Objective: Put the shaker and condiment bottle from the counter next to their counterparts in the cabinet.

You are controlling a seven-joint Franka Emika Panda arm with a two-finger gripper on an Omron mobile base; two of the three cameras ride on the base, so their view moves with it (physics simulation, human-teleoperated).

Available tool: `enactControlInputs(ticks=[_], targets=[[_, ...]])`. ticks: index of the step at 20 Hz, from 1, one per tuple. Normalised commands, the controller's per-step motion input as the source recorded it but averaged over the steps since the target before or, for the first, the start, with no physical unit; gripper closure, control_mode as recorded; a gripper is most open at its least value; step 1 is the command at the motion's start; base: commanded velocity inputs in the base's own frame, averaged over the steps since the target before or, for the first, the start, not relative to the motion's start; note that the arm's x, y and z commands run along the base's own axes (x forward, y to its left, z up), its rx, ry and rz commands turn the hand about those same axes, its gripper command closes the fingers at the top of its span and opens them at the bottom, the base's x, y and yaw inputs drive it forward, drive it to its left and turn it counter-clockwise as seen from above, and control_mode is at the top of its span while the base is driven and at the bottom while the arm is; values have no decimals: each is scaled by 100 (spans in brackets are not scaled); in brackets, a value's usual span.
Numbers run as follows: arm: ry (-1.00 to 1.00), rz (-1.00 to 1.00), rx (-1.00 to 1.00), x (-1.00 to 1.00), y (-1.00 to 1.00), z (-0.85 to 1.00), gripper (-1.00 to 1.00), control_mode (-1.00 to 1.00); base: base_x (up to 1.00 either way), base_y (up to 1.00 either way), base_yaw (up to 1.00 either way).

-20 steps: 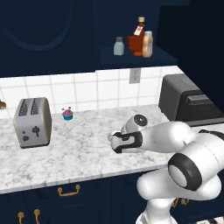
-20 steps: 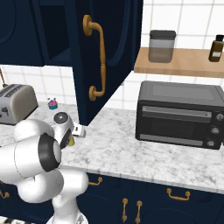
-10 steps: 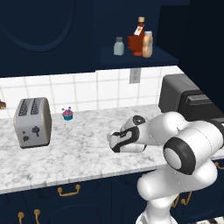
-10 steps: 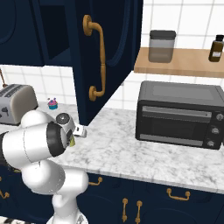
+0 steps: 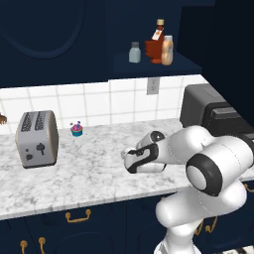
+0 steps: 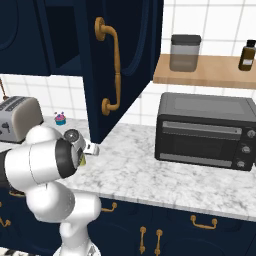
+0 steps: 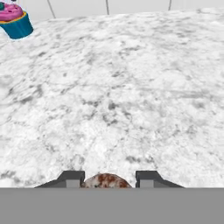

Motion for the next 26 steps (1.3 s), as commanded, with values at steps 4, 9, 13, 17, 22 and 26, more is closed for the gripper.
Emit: enactControlInputs(ticks=[4, 9, 13, 17, 22, 26], targets=[[-15, 0, -2, -1, 0, 49, 100, -100, 0, 0, 0], [-10, 0, -4, 0, 0, 61, 100, -100, 0, 0, 0], [-2, 0, -1, 0, 0, 68, 100, -100, 0, 0, 0], [0, 0, 0, 0, 0, 76, 100, -100, 0, 0, 0], [2, 0, 0, 1, 0, 74, 100, -100, 0, 0, 0], [1, 0, 0, 0, 0, 72, 100, -100, 0, 0, 0]])
